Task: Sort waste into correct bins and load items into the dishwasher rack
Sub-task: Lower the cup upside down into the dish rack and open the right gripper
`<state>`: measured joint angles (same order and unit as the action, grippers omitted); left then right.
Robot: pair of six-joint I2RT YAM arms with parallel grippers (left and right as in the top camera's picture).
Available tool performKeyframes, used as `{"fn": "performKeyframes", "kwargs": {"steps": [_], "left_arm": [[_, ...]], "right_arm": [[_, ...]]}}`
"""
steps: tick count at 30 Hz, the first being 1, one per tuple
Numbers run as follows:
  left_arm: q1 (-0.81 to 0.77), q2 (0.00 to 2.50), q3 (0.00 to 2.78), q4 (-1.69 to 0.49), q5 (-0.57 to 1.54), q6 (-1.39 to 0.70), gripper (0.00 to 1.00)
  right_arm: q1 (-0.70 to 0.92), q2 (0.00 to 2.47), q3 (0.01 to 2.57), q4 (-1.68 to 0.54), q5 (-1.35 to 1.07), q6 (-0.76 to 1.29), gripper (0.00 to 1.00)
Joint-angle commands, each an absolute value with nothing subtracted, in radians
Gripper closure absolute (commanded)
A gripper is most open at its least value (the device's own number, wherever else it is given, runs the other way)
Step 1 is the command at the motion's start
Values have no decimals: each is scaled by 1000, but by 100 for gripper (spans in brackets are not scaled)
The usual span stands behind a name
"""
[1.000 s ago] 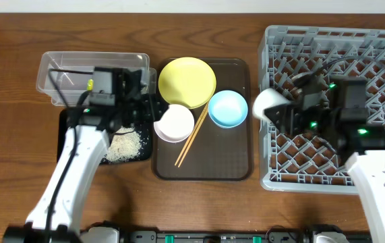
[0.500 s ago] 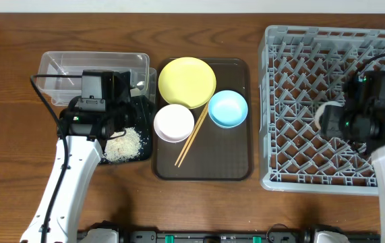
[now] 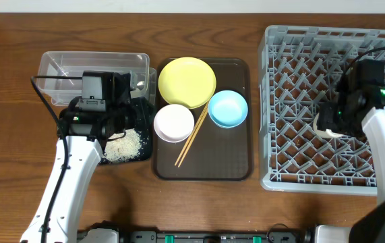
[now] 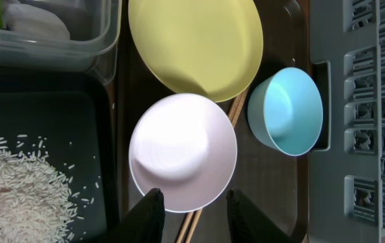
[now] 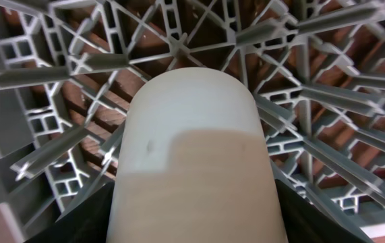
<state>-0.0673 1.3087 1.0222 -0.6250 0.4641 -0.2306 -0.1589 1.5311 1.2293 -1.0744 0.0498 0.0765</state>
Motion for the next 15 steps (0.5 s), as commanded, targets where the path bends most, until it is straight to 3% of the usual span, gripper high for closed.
{"fn": "performKeyframes", "kwargs": {"steps": [1,5,6,8,11,15], "left_arm": [[-65,1302,1032,-628,455,-214,67],[-65,1302,1032,-628,455,-214,66],[-65,1302,1032,-628,455,-214,66],[-65,1302,1032,-628,455,-214,66],[-65,1302,1032,-628,455,-214,66],[-65,1302,1032,-628,455,-214,66]], "right_arm": [[-165,1576,1247,-1067,64,92,76],[-165,1631,1247,-1058,63,92,66],[-165,1640,1247,-1057,63,92,56],[-165,1652,1247,-1047,63,93,27],[-164,1649,1248,-1032,62,93,4],[-164,1623,1263,-1023,22,93,1]]}}
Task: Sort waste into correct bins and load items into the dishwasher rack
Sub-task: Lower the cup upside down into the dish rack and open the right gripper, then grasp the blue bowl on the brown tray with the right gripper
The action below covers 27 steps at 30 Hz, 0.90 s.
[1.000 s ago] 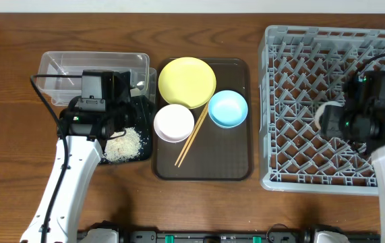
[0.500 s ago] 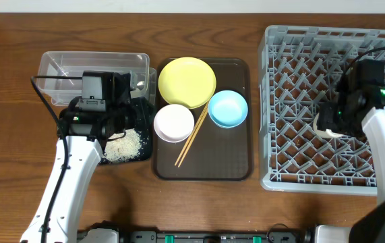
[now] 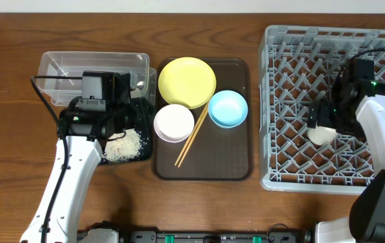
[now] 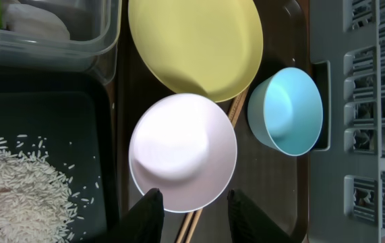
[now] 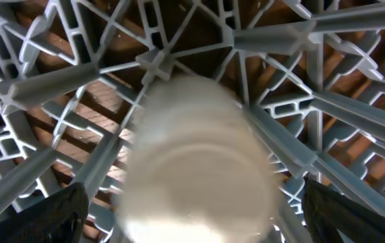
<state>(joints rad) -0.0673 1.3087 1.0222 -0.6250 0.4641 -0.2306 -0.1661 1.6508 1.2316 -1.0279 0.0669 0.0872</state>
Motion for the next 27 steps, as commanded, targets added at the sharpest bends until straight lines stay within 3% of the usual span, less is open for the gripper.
{"fn": "performKeyframes", "kwargs": {"steps": [1,11,17,22,27], "left_arm": [[-65,1302,1032,-628,455,-214,66],[-65,1302,1032,-662,355,-215,65],[-65,1302,1032,-799,38,-398,65],[-64,1302,1032,-881,-100,-518,58],[-63,1302,1032,-881,-99,-519,55]], "right_arm": [[-163,1614,1271,-1021,7,93,1],[-51,1502,1314,-812,-464,-35,1],[146,1552,1314,-733,-407,-133,2],[294,1646,1314,-670,-196,-128,15],[370,1753,1314,-601,-60,-75,37]]}}
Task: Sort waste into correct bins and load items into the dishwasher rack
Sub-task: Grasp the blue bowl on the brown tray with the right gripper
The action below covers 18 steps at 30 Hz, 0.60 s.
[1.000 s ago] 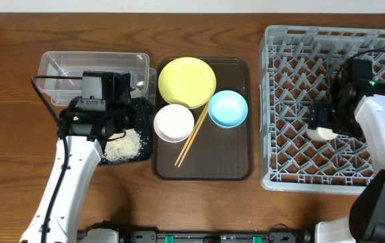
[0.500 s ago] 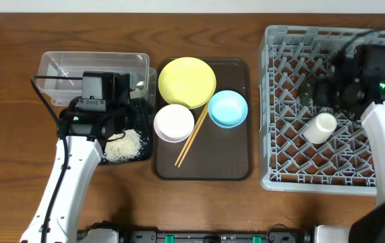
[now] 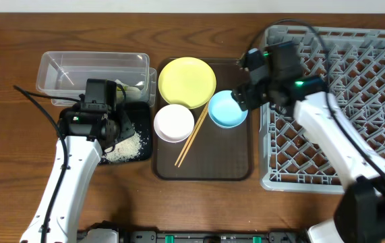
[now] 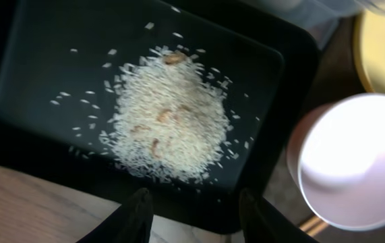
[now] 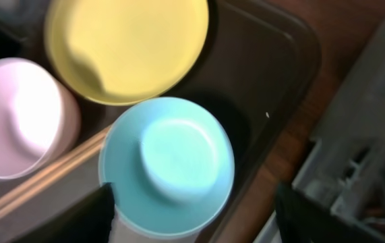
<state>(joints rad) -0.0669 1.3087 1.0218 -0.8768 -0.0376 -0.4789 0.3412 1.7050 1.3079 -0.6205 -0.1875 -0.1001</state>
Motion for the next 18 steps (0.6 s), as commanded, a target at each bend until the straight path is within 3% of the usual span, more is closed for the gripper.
{"fn": "performKeyframes", "kwargs": {"steps": [1,12,18], "left_arm": [[-63,1302,1032,-881,-99,-519,54],[-63,1302,1032,-881,-99,-518,49],[-63,1302,1032,-881,-98,-518,48]], "right_arm": [[379,1773,1314,-590,-55,-75,37],[406,1959,1314,-535,55,19,45],[407,1972,1315,-556,56,56,81]]}}
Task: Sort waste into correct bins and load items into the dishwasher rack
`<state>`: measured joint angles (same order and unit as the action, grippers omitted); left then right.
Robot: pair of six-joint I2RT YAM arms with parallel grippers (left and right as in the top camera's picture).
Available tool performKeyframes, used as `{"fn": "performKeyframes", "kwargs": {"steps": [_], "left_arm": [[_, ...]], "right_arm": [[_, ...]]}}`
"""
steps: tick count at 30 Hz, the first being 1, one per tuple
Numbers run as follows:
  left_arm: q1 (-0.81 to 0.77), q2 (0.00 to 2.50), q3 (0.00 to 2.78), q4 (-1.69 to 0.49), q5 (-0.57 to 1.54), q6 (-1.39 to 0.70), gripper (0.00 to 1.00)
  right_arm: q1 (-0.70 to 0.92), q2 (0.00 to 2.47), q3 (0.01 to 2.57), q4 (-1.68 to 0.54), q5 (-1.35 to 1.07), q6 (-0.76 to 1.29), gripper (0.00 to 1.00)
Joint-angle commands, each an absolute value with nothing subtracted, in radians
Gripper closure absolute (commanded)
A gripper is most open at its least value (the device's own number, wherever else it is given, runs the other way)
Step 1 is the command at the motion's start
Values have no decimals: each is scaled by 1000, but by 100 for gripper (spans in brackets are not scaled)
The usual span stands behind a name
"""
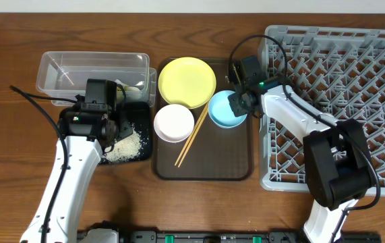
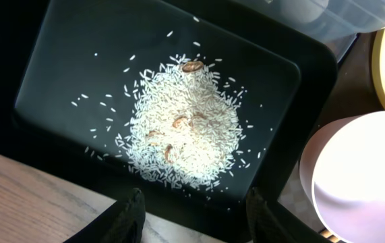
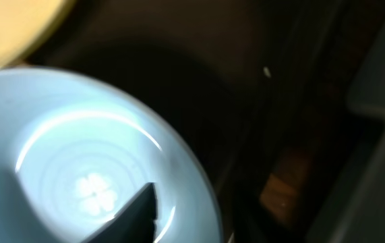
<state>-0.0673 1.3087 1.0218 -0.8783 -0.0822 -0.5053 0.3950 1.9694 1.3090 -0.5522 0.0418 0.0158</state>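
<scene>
A light blue bowl (image 1: 223,112) sits on the brown tray (image 1: 212,165), beside a yellow plate (image 1: 187,82), a pale pink bowl (image 1: 173,123) and a pair of chopsticks (image 1: 191,142). My right gripper (image 1: 237,102) is down at the blue bowl's right rim. In the right wrist view the bowl (image 3: 77,155) fills the frame. One finger (image 3: 135,217) is inside it, apart from the rim, and the other is hidden. My left gripper (image 2: 195,219) hangs open over the black bin (image 2: 57,47) of rice (image 2: 182,131).
The grey dishwasher rack (image 1: 354,81) stands at the right, partly covered by my right arm. A clear plastic bin (image 1: 77,71) lies behind the black bin. The pink bowl (image 2: 364,179) is close to the black bin's right edge.
My right gripper has dropped from above the tray to the blue bowl's right rim, with one finger now inside the bowl. The left gripper has barely shifted over the rice.
My right gripper held a white cup in the rack, then stood open with the cup lying on the rack. It then moved left over the tray, and now sits at the blue bowl. My left gripper moved from over the pink bowl to over the rice bin.
</scene>
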Motion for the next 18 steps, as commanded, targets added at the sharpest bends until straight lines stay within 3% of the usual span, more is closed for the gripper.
{"fn": "performKeyframes", "kwargs": {"steps": [1,4,14,18], "left_arm": [[-63,1302,1032,-881,-98,-518,48],[-63,1302,1032,-881,-98,-518,48],[-63,1302,1032,-881,-98,-518,48],[-63,1302,1032,-881,-98,-518,48]], "right_arm": [[407,1966,1315,-553,56,56,89],[399,1924,1316,-548,66,69,99],[330,1666,1316,-509,230,71,99],[305,1607,1316,-466,364,-30,99]]}}
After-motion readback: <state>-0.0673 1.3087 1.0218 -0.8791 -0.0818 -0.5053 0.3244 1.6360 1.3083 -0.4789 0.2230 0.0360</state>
